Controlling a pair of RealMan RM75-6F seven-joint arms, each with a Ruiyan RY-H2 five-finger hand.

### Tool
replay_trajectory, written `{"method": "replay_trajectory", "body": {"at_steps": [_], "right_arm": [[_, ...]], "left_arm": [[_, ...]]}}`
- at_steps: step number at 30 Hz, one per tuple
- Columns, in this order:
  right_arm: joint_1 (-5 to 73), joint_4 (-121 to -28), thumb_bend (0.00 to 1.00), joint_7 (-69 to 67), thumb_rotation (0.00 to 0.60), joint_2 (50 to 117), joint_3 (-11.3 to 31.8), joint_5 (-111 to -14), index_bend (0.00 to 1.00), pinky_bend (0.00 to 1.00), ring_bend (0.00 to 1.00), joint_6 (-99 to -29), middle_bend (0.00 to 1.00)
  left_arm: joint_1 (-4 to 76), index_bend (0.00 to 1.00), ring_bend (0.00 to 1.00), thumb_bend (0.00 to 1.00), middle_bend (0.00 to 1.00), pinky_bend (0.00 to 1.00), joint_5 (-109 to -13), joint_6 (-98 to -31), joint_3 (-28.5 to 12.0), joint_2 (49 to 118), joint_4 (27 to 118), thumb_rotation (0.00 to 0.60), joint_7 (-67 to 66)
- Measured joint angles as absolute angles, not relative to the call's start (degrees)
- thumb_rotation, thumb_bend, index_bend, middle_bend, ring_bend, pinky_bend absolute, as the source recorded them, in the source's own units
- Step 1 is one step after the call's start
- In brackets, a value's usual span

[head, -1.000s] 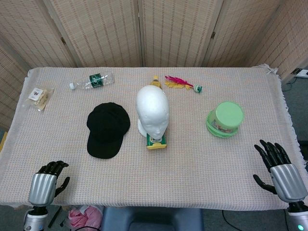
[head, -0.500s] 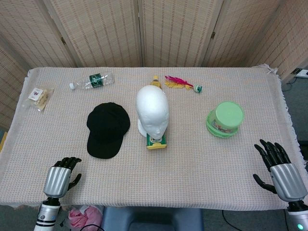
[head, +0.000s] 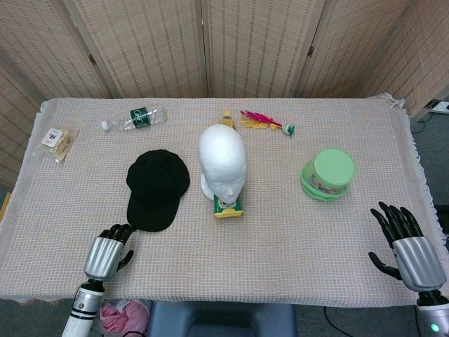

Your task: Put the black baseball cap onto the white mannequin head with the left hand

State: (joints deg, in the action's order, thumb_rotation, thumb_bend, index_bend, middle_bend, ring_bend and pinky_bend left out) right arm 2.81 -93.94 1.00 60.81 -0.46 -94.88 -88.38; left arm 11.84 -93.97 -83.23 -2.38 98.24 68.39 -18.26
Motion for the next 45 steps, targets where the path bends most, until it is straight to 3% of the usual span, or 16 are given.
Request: {"method": "replay_trajectory", "body": {"at_steps": [9, 18, 25, 45], "right_arm": [[2.35, -94.04, 0.20, 0.43, 0.600, 60.59, -0.01, -94.35, 0.00, 0.00, 0.00, -89.16, 0.00], [1.86, -94.11, 0.21, -0.09, 0.600, 60.55, 0.62, -93.99, 0.00, 0.00, 0.00, -90.43, 0.00], [1.69, -94.16, 0.21, -0.20, 0.600, 60.58, 0.61, -94.18, 0.00, 0.00, 0.00, -90.72, 0.00], [2.15, -94.35, 0.21, 0.03, 0.600, 60.76, 1.15, -93.23, 0.00, 0.00, 0.00, -89.60, 0.00]], "left_arm": [[14.94, 0.32, 0.29, 0.28, 0.33, 0.50, -94.10, -82.27, -3.51, 99.39, 64.37, 0.600, -14.36], [16.00, 0.27, 0.24, 0.28, 0.33, 0.42, -93.36, -83.36, -4.03, 105.36, 54.18, 0.600, -12.15], [17.57, 0.31, 0.24, 0.28, 0.33, 0.41, -92.55, -83.88, -4.67, 109.13, 47.42, 0.600, -8.67], [19.67, 0.33, 0.27, 0.28, 0.38, 0.41, -90.16, -83.11, -4.90, 112.77, 43.20, 0.600, -5.60]]}}
